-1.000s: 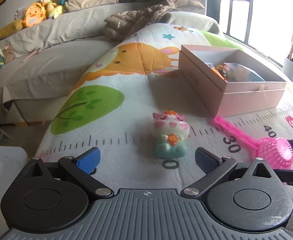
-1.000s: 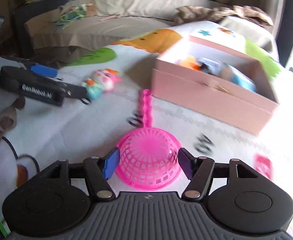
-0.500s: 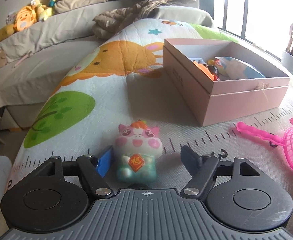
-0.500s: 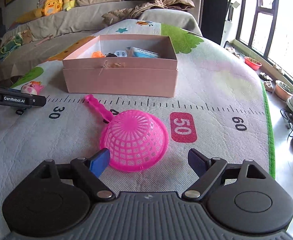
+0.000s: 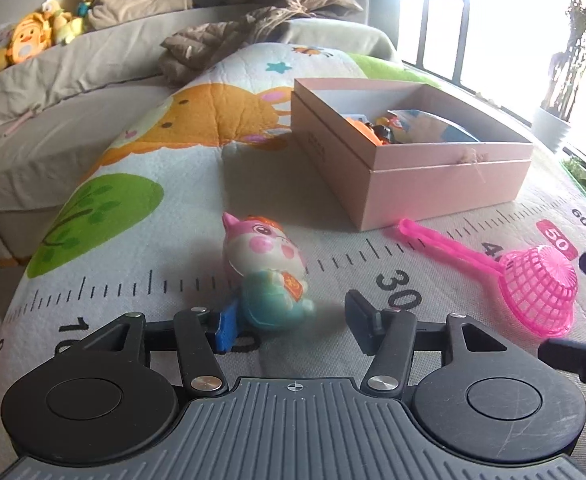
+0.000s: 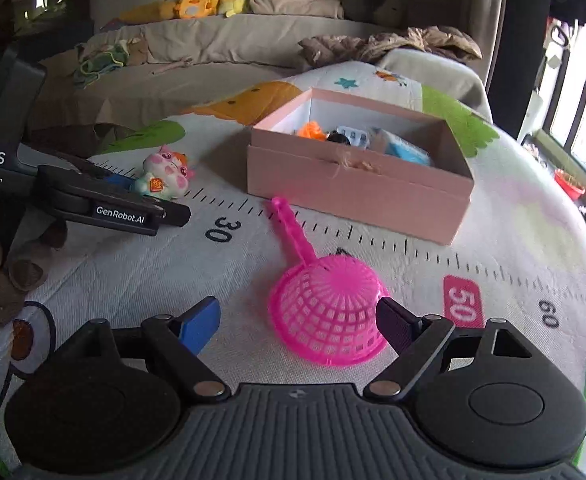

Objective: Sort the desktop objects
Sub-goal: 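Grasp the pig figurine with the left gripper while the right holds the net scoop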

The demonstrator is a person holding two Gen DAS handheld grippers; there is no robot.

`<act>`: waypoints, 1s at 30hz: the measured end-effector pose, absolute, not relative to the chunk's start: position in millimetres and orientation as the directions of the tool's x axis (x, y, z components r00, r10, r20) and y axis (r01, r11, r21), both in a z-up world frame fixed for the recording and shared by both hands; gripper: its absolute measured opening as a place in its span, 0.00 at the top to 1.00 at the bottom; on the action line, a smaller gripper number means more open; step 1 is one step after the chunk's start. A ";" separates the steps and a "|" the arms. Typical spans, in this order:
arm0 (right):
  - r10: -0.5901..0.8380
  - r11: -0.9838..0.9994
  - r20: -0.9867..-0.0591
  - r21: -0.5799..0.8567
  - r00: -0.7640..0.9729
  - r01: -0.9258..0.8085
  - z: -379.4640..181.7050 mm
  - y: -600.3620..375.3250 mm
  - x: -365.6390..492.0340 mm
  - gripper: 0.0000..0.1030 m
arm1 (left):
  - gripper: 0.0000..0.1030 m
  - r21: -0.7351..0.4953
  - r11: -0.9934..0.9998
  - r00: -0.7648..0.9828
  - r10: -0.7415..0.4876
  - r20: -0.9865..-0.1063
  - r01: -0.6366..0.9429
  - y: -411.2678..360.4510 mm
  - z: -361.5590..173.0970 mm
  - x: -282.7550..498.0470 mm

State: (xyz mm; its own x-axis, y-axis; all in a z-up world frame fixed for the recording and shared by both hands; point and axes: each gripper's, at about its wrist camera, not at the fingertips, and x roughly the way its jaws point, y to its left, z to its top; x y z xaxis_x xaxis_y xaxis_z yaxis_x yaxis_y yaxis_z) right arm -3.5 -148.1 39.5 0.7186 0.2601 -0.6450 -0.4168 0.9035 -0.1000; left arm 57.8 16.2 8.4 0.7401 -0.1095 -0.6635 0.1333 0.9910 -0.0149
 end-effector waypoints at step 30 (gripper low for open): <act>0.098 0.978 -0.666 -0.074 0.739 -0.196 17.4 -188.5 1.1 0.16 | 0.51 0.047 0.989 0.742 -0.071 -0.666 0.137 -2.7 9.0 72.9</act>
State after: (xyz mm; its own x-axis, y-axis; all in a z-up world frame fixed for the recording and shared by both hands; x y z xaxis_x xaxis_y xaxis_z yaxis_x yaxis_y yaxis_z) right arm 1.1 -188.5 17.4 0.7390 0.0981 -0.6665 -0.1961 0.9778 -0.0735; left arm 72.9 -2.7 9.0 0.7422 -0.0708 -0.6664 0.1367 0.9895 0.0471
